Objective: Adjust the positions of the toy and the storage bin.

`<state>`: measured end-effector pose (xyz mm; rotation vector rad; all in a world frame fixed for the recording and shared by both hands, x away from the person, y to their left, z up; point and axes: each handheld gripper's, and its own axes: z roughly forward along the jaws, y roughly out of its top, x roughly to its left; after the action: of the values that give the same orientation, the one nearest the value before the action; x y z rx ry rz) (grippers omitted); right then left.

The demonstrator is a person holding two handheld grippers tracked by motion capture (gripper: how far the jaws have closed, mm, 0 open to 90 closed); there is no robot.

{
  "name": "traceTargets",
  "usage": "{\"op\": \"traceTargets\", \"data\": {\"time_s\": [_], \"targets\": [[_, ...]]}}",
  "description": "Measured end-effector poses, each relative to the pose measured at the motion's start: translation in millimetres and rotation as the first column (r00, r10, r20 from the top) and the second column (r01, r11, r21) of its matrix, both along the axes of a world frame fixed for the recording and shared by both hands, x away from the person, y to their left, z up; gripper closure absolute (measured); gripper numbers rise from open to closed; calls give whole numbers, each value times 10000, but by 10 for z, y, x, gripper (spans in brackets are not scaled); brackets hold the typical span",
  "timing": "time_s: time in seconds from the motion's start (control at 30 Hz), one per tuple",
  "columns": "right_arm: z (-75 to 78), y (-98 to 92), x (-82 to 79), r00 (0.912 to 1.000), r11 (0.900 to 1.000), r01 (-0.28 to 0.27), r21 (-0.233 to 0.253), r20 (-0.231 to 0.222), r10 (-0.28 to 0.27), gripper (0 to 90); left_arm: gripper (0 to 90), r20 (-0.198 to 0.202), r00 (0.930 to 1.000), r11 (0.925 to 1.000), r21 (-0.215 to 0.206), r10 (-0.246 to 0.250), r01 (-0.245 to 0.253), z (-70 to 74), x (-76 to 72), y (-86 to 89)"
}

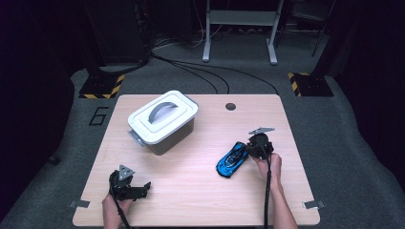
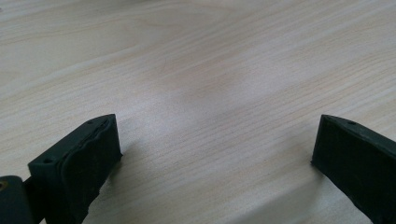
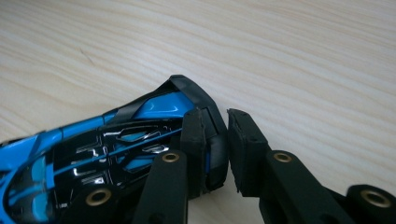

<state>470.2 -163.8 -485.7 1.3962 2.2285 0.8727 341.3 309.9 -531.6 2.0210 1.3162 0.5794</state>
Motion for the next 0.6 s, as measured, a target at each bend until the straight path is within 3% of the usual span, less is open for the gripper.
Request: {"op": "traceTargets", "data": {"time_s": [0.2, 0.5, 0.6], "targets": [[13, 114, 104, 9999, 9998, -99, -154, 139, 101, 764, 9, 3, 10000, 10000, -3, -4, 4, 0, 0, 0], [-4, 132, 203, 9995, 9995, -290, 150, 93, 289, 758, 9, 23, 10000, 10000, 15, 26, -26, 0, -2, -4], [0, 165, 219, 9988, 9991, -405, -127, 275, 409, 756, 9, 9, 10000, 10000, 2, 1, -1, 0, 0, -1]]}}
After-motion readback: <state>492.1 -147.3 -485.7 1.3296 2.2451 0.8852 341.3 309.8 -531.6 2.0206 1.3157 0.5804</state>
